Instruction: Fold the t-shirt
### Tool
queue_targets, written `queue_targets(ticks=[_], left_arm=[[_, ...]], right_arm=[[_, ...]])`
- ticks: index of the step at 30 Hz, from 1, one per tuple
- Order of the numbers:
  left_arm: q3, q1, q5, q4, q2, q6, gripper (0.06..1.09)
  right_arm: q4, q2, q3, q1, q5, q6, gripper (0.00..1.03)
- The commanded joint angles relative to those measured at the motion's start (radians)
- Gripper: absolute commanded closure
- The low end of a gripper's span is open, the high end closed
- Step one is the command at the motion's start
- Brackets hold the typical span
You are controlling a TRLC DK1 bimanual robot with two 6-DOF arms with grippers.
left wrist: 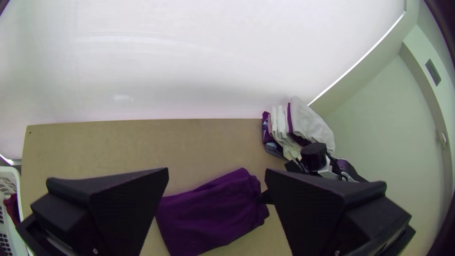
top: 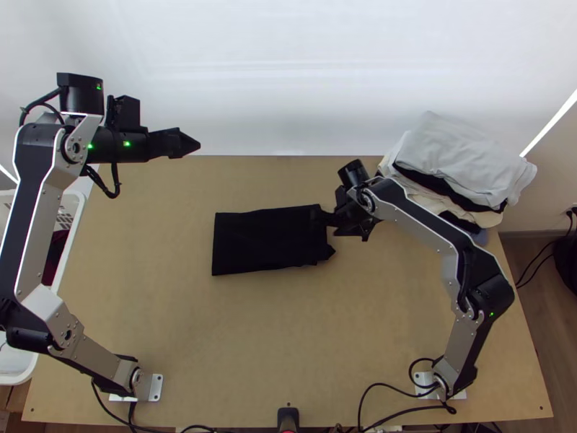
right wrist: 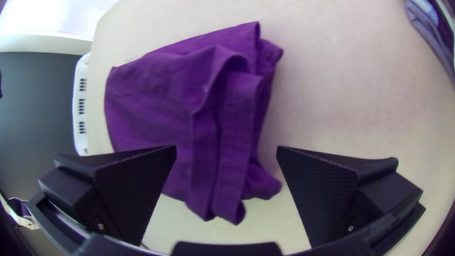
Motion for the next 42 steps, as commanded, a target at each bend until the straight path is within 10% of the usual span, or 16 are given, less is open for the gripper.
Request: queue_targets(ticks=[1,39,42], left_arm=[[-0.014,0.004,-0.003,-0.009,-0.030,0.015,0.10],[0.057,0.040,-0.078,-0.077,-0.036,0.041,0.10],[0.058,0.042,-0.079,-0.078,-0.043,0.039,0.10]], right_arm=[[0.005,0.046,0.030,-0.008,-0.114,0.013,0.04],[0.143,0.279,0.103,0.079,-0.144,-0.013,0.05],[0.118,0.258,0.114,0.058,-0.150,0.004,0.23]])
